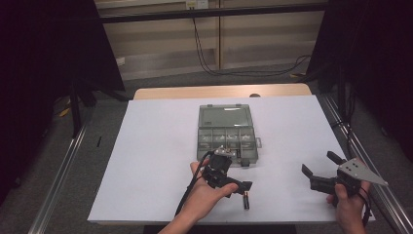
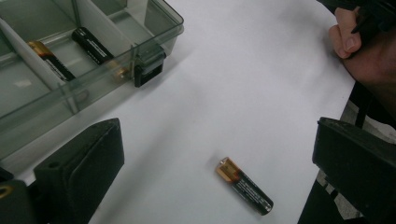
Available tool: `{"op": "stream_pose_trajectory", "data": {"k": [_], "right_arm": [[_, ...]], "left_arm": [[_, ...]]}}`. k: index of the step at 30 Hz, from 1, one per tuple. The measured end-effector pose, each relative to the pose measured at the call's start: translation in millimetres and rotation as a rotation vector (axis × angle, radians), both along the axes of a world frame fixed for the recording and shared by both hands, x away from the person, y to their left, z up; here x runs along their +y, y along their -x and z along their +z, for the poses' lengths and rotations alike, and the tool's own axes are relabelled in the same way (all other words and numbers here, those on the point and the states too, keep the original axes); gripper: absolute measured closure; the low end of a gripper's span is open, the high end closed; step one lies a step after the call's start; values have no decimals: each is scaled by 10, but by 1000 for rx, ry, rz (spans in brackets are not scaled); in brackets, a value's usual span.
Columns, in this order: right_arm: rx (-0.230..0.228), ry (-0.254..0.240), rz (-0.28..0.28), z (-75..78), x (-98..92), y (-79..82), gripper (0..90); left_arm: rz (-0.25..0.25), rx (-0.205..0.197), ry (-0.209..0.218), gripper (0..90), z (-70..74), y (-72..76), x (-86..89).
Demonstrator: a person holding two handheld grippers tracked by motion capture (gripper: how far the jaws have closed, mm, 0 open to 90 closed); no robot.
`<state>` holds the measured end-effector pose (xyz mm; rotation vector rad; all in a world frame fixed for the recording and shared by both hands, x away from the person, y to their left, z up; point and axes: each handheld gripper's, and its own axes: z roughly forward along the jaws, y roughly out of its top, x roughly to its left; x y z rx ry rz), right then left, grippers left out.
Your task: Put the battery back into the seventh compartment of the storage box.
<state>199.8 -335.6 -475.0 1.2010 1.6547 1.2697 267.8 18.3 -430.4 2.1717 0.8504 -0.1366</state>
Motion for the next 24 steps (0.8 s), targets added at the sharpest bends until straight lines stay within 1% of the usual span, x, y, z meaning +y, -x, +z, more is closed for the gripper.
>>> {"op": "stream_pose_trajectory", "data": {"k": [6, 9, 10, 11, 13, 14, 15, 16, 17, 18, 19, 20, 21, 24], "right_arm": [[2, 1, 1, 0, 0, 0, 3], [2, 2, 0, 0, 0, 0, 3], [2, 2, 0, -1, 0, -1, 3], [3, 3, 0, 0, 1, -1, 3], [5, 2, 1, 0, 4, 1, 3], [4, 2, 0, 0, 4, 0, 3], [5, 3, 0, 0, 4, 0, 3], [3, 2, -3, -1, 7, 0, 3], [4, 2, -2, -1, 5, 0, 3], [4, 2, -2, -1, 7, 0, 3], [3, 1, -1, -2, 8, -1, 3], [2, 4, -3, -3, 8, -2, 3], [4, 2, -3, -2, 9, -1, 4], [1, 4, -1, -3, 9, -2, 4]], "left_arm": [[-21, 1, -19, 34, -36, 73, -13], [-17, 11, -13, 41, -68, 116, -32], [-27, 8, -23, 44, -76, 122, -32], [-27, 14, -22, 46, -85, 136, -41], [-39, 18, -32, 52, -102, 152, -45], [-50, 12, -44, 56, -111, 155, -43], [-47, 16, -36, 60, -122, 166, -52], [-41, 20, -37, 67, -131, 177, -57], [-24, 26, -26, 74, -143, 194, -72], [-35, 22, -37, 81, -152, 197, -70], [-36, 25, -39, 90, -162, 210, -79], [-58, 20, -56, 100, -170, 209, -75], [-61, 21, -63, 111, -178, 222, -85], [-66, 22, -66, 145, -203, 249, -114]]}}
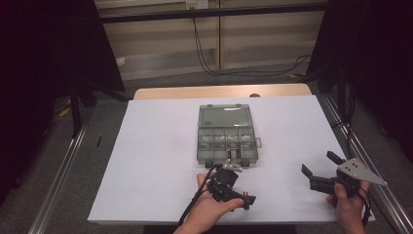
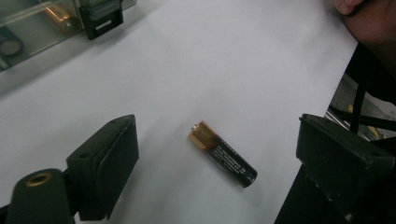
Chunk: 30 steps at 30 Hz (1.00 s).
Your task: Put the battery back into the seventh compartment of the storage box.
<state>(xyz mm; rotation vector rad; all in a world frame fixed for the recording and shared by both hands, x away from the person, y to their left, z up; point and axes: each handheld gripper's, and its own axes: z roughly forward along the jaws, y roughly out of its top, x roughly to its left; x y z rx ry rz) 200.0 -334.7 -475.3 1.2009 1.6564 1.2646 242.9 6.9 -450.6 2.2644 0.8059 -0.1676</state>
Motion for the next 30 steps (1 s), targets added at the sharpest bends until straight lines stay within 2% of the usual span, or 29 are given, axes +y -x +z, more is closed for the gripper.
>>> {"op": "stream_pose_trajectory", "data": {"k": [1, 3, 4, 6, 7, 12, 15, 19, 30], "right_arm": [[0, 0, 0, 0, 0, 0, 3], [1, 0, 0, 0, 1, 1, 3], [0, 1, 0, 0, 0, 0, 3], [0, 2, 0, -1, 0, 0, 4], [0, 2, 0, -1, 0, 0, 3], [-1, 4, -2, -1, 1, -1, 3], [0, 5, 0, -1, 0, 0, 4], [1, 9, -2, 0, 1, 0, 4], [2, 8, -3, -1, 1, 0, 4]], "left_arm": [[10, 4, 5, 149, -5, 12, -11], [-32, -9, -34, 175, -1, 1, 3], [-36, -10, -35, 188, -5, 3, 1], [33, 8, 11, 213, -27, 51, -46], [-7, -10, -27, 227, -24, 37, -25], [-33, 4, -39, 285, -54, 70, -37], [-62, 2, -61, 322, -76, 86, -48], [-42, -4, -53, 364, -107, 113, -66], [-26, -16, -73, 491, -121, 131, -76]]}}
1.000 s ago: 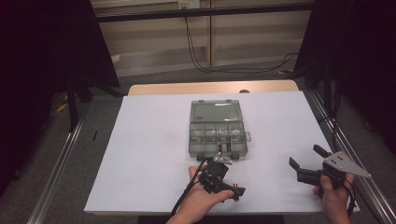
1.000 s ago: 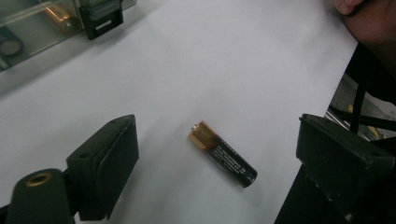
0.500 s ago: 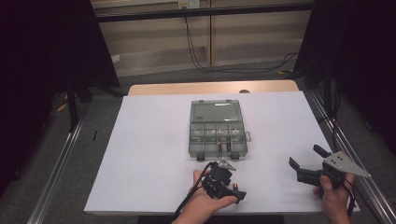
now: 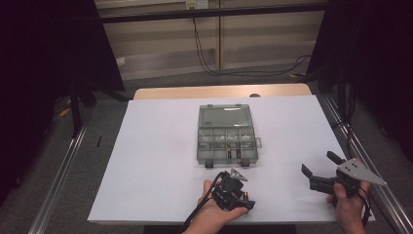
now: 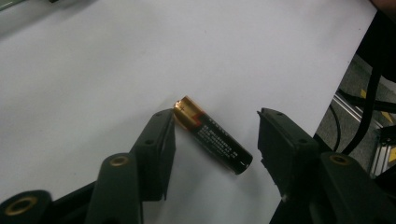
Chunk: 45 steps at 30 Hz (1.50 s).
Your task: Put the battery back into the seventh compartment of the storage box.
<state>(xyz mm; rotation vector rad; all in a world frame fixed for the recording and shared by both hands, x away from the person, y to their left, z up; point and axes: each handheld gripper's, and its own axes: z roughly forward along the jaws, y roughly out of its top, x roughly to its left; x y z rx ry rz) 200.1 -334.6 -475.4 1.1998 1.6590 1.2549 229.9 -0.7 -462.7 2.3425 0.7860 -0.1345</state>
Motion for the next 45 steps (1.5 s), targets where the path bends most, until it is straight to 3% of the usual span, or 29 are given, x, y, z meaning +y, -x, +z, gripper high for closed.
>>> {"op": "stream_pose_trajectory", "data": {"k": [6, 15, 20, 37, 42, 43, 45], "right_arm": [[-1, 3, -1, -1, -1, -2, 5], [-2, 4, -2, -2, -1, -3, 6], [1, 3, -2, -1, 0, -2, 6], [2, 3, -2, -1, -1, -3, 7], [4, 2, -1, -1, 1, -2, 7], [5, 1, 0, 0, 1, -1, 7], [5, 1, -1, 0, 1, -1, 7]], "left_arm": [[-10, -10, -27, 600, 10, 3, 5], [14, -27, -47, 711, 11, 17, 1], [-4, -67, -74, 762, 12, 27, -2], [-14, -54, -42, 771, 45, -52, 48], [10, -52, -16, 771, 80, -88, 68], [-7, -48, -33, 771, 98, -103, 85], [17, -52, -13, 771, 104, -114, 83]]}}
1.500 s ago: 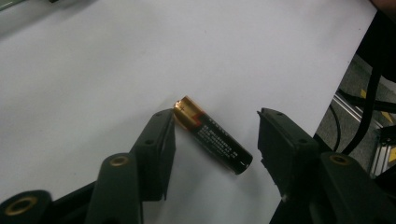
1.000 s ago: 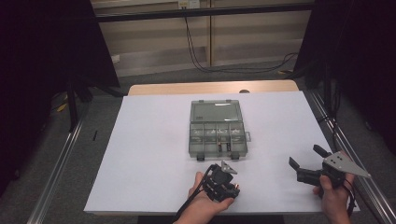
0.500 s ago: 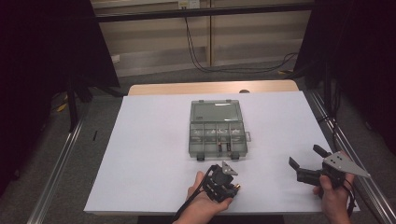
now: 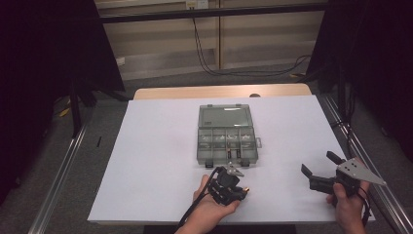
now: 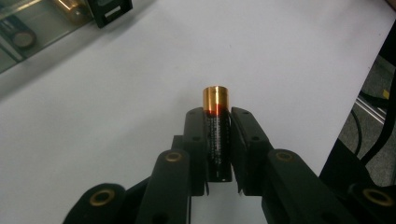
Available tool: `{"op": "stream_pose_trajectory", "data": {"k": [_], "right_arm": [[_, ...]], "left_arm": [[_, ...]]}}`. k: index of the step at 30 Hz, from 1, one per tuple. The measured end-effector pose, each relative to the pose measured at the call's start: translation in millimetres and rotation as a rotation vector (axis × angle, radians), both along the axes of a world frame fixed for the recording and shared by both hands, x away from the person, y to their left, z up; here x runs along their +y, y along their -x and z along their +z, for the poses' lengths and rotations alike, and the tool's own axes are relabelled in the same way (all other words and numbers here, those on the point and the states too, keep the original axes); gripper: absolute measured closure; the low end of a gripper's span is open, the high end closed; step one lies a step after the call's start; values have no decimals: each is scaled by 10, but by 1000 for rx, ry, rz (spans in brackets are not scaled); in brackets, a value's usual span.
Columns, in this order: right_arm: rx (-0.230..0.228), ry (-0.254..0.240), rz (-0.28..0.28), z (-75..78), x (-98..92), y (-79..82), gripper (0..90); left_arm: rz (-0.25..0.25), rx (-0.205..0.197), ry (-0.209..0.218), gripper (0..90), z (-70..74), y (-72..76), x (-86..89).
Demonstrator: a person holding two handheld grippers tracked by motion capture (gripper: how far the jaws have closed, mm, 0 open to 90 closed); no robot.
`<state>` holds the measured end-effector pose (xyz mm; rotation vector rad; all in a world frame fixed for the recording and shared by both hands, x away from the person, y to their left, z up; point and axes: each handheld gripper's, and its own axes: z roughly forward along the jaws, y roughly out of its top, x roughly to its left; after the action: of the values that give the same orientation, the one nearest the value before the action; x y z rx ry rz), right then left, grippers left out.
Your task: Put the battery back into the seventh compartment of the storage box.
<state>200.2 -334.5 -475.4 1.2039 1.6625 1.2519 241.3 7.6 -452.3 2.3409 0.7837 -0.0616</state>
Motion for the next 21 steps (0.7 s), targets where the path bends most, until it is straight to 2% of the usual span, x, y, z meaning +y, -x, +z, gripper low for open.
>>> {"op": "stream_pose_trajectory", "data": {"k": [3, 4, 6, 9, 10, 11, 13, 14, 15, 17, 19, 20, 21], "right_arm": [[1, -1, 1, 0, 0, -1, 7], [2, -3, 2, 0, 0, 0, 7], [1, -2, 2, 0, -2, -1, 7], [0, -2, 3, -1, -2, -2, 7], [0, -2, 3, -1, -2, -2, 7], [-1, -2, 2, -1, -2, -2, 7], [-1, -1, 2, -2, -2, -2, 8], [-1, -1, 2, -2, -2, -2, 7], [-2, 0, 2, -2, -3, -3, 7], [1, -3, 2, 0, -2, -1, 7], [0, -1, 2, 0, -1, 0, 8], [0, -2, 2, 0, -1, -1, 8], [0, -2, 3, 0, -1, -1, 8]], "left_arm": [[-14, -3, -2, 771, 24, -40, 19], [2, -1, 8, 771, 26, -41, 14], [-9, -5, 2, 771, 41, -65, 26], [0, 2, 8, 771, 60, -82, 25], [30, 6, 36, 771, 54, -76, 8], [7, -4, 14, 771, 67, -98, 24], [8, 7, 28, 771, 82, -115, 28], [-1, -1, 13, 771, 93, -131, 42], [15, -4, 31, 771, 94, -133, 35], [14, -2, 34, 771, 115, -154, 46], [45, 1, 60, 771, 127, -163, 40], [15, -7, 29, 771, 147, -191, 66], [37, -4, 48, 771, 149, -193, 58]]}}
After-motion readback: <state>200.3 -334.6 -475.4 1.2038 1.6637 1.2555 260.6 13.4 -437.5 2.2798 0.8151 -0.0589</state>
